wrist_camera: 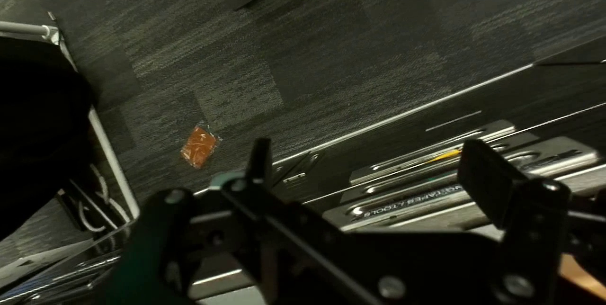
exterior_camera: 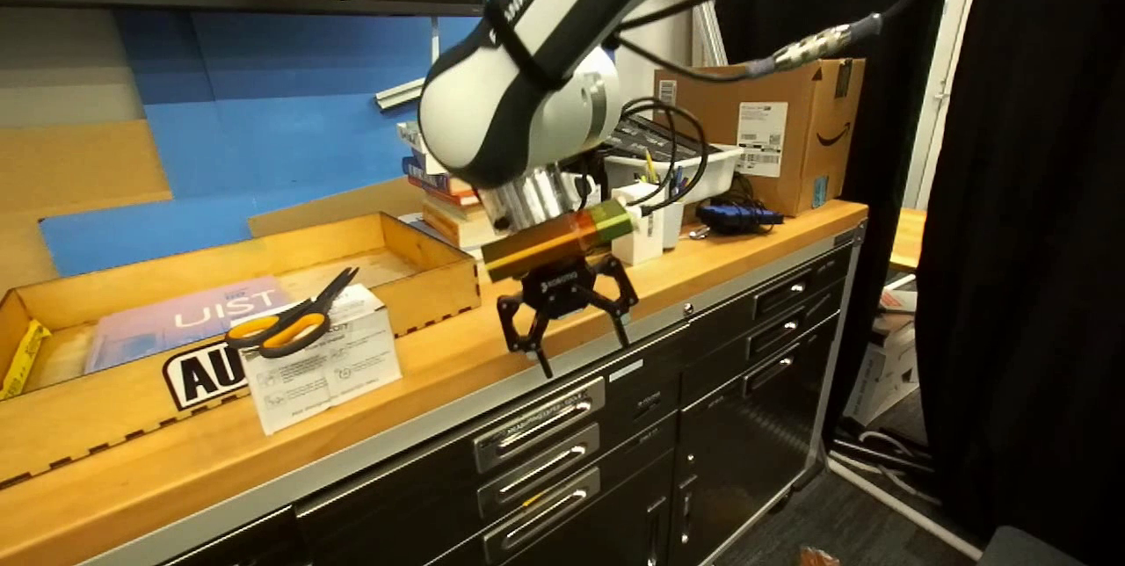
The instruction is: Put the blue object in the drawer and close the drawer.
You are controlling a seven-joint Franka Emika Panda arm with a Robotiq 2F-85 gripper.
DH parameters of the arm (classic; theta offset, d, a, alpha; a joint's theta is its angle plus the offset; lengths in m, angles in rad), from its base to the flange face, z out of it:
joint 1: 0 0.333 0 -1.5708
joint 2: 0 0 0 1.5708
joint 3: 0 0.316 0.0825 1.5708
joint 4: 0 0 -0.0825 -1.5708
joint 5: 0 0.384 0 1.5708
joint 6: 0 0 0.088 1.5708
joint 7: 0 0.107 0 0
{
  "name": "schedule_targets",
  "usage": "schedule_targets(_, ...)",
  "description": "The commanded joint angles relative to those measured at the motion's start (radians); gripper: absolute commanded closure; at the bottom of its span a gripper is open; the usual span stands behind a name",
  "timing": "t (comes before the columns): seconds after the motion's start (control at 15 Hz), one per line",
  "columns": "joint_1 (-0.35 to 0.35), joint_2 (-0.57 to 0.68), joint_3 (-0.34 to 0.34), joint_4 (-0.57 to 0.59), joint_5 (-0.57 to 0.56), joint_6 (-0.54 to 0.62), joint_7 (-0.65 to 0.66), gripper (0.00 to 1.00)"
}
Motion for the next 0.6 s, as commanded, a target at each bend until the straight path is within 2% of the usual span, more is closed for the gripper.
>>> schedule_targets(0.0,-0.033,-0.140,0.022,-0.006,0.067,-0.093,-0.143,0.00)
schedule_targets(0.27,-0.037,-0.187,0.054,0.054,0.160,-0.137,-0.339,0.00)
schedule_targets(0.4,-0.030,-0.195,0.071,0.077,0.171,-0.122,-0.395,0.00)
schedule_targets(0.47,-0.025,-0.183,0.078,0.098,0.166,-0.122,-0.363,0.00)
schedule_targets(0.53,-0.032,-0.189,0.073,0.059,0.146,-0.111,-0.338,0.00)
